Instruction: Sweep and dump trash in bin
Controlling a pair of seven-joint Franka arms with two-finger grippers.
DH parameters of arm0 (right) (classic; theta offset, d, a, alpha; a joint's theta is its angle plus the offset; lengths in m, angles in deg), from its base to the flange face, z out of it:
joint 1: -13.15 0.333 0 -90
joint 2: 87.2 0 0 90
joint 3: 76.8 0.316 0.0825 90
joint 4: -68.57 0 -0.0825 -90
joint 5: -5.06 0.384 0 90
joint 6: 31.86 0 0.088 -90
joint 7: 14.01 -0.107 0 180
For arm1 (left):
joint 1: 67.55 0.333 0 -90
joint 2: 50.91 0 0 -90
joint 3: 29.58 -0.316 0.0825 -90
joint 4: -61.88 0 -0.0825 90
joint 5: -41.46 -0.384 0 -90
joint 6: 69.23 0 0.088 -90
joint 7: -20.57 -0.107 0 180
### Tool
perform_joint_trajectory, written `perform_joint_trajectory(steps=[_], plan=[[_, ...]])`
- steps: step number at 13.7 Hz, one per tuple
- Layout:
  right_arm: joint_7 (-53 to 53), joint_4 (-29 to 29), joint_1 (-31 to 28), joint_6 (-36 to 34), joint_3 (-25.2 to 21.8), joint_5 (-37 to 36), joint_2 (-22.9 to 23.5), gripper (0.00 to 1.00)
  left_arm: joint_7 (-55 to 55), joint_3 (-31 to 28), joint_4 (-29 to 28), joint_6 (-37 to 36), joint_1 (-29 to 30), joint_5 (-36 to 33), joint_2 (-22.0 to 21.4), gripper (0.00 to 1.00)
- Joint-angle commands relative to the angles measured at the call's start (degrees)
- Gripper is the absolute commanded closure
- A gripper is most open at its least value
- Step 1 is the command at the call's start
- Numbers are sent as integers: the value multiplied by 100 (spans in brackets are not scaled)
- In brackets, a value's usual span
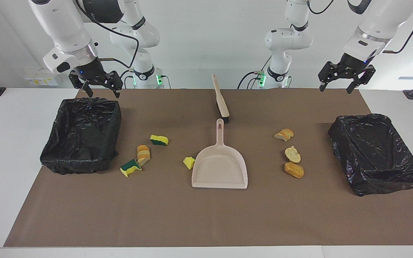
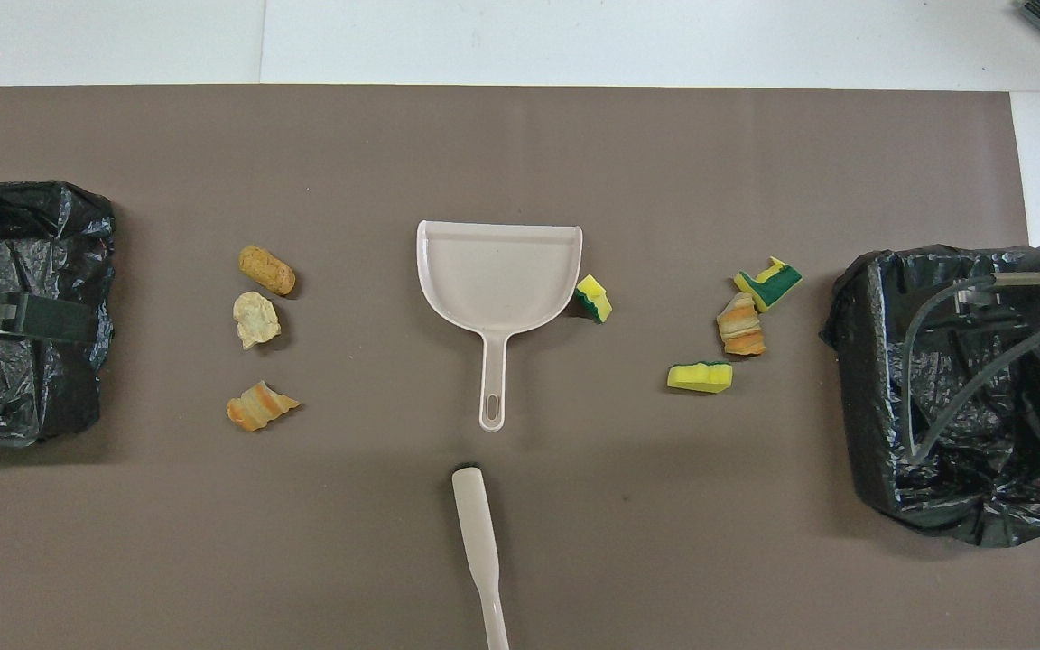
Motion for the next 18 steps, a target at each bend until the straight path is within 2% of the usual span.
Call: perform_joint_trajectory(steps=[1,12,18], plan=[[75,-171,18,132,9,-90,-48,0,305,-55,-337,0,-324,71,-262,0],[110,-531,273,140,9,-81,-145,0,1404,-46,-1189,18,-1239,71,-745,0],[84,-952,501,429,9,-99,-233,0,1966,-46,-1497,158,-1775,132,-772,0]])
